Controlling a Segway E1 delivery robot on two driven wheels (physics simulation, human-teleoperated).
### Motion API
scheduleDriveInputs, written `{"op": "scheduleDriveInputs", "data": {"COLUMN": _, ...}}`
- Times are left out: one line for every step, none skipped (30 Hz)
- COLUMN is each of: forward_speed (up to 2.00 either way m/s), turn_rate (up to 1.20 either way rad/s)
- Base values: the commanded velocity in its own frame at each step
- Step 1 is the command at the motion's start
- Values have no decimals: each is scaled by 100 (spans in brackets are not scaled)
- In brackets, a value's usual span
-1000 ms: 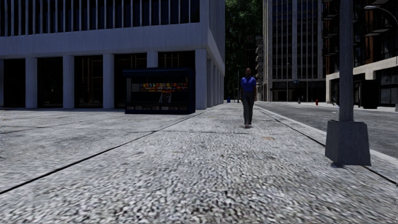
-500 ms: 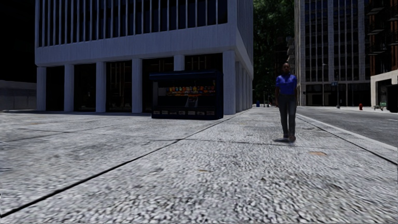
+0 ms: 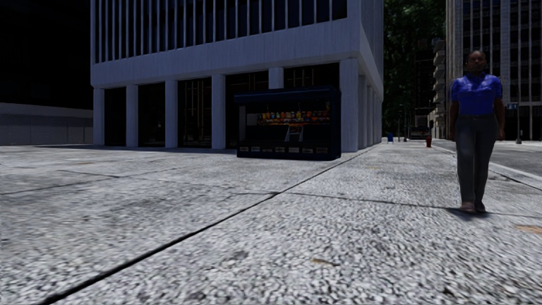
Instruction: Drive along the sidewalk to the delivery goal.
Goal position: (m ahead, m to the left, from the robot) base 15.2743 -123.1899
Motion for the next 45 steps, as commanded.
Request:
{"op": "scheduleDriveInputs", "data": {"forward_speed": 200, "turn_rate": 0}}
{"op": "scheduleDriveInputs", "data": {"forward_speed": 200, "turn_rate": 0}}
{"op": "scheduleDriveInputs", "data": {"forward_speed": 200, "turn_rate": 0}}
{"op": "scheduleDriveInputs", "data": {"forward_speed": 200, "turn_rate": 0}}
{"op": "scheduleDriveInputs", "data": {"forward_speed": 200, "turn_rate": 0}}
{"op": "scheduleDriveInputs", "data": {"forward_speed": 200, "turn_rate": 0}}
{"op": "scheduleDriveInputs", "data": {"forward_speed": 200, "turn_rate": -16}}
{"op": "scheduleDriveInputs", "data": {"forward_speed": 200, "turn_rate": -31}}
{"op": "scheduleDriveInputs", "data": {"forward_speed": 200, "turn_rate": -38}}
{"op": "scheduleDriveInputs", "data": {"forward_speed": 200, "turn_rate": -38}}
{"op": "scheduleDriveInputs", "data": {"forward_speed": 200, "turn_rate": -44}}
{"op": "scheduleDriveInputs", "data": {"forward_speed": 200, "turn_rate": -46}}
{"op": "scheduleDriveInputs", "data": {"forward_speed": 200, "turn_rate": -52}}
{"op": "scheduleDriveInputs", "data": {"forward_speed": 200, "turn_rate": -55}}
{"op": "scheduleDriveInputs", "data": {"forward_speed": 200, "turn_rate": -55}}
{"op": "scheduleDriveInputs", "data": {"forward_speed": 200, "turn_rate": -55}}
{"op": "scheduleDriveInputs", "data": {"forward_speed": 200, "turn_rate": -56}}
{"op": "scheduleDriveInputs", "data": {"forward_speed": 200, "turn_rate": -56}}
{"op": "scheduleDriveInputs", "data": {"forward_speed": 200, "turn_rate": -56}}
{"op": "scheduleDriveInputs", "data": {"forward_speed": 200, "turn_rate": -56}}
{"op": "scheduleDriveInputs", "data": {"forward_speed": 200, "turn_rate": -56}}
{"op": "scheduleDriveInputs", "data": {"forward_speed": 200, "turn_rate": -56}}
{"op": "scheduleDriveInputs", "data": {"forward_speed": 200, "turn_rate": -56}}
{"op": "scheduleDriveInputs", "data": {"forward_speed": 200, "turn_rate": -56}}
{"op": "scheduleDriveInputs", "data": {"forward_speed": 200, "turn_rate": -56}}
{"op": "scheduleDriveInputs", "data": {"forward_speed": 200, "turn_rate": -56}}
{"op": "scheduleDriveInputs", "data": {"forward_speed": 200, "turn_rate": -56}}
{"op": "scheduleDriveInputs", "data": {"forward_speed": 200, "turn_rate": -56}}
{"op": "scheduleDriveInputs", "data": {"forward_speed": 200, "turn_rate": -56}}
{"op": "scheduleDriveInputs", "data": {"forward_speed": 200, "turn_rate": -56}}
{"op": "scheduleDriveInputs", "data": {"forward_speed": 200, "turn_rate": -56}}
{"op": "scheduleDriveInputs", "data": {"forward_speed": 200, "turn_rate": -56}}
{"op": "scheduleDriveInputs", "data": {"forward_speed": 200, "turn_rate": -56}}
{"op": "scheduleDriveInputs", "data": {"forward_speed": 200, "turn_rate": -56}}
{"op": "scheduleDriveInputs", "data": {"forward_speed": 200, "turn_rate": -56}}
{"op": "scheduleDriveInputs", "data": {"forward_speed": 200, "turn_rate": -56}}
{"op": "scheduleDriveInputs", "data": {"forward_speed": 200, "turn_rate": -55}}
{"op": "scheduleDriveInputs", "data": {"forward_speed": 200, "turn_rate": -50}}
{"op": "scheduleDriveInputs", "data": {"forward_speed": 200, "turn_rate": -35}}
{"op": "scheduleDriveInputs", "data": {"forward_speed": 200, "turn_rate": -35}}
{"op": "scheduleDriveInputs", "data": {"forward_speed": 200, "turn_rate": 0}}
{"op": "scheduleDriveInputs", "data": {"forward_speed": 200, "turn_rate": 0}}
{"op": "scheduleDriveInputs", "data": {"forward_speed": 200, "turn_rate": 0}}
{"op": "scheduleDriveInputs", "data": {"forward_speed": 200, "turn_rate": 0}}
{"op": "scheduleDriveInputs", "data": {"forward_speed": 200, "turn_rate": 0}}
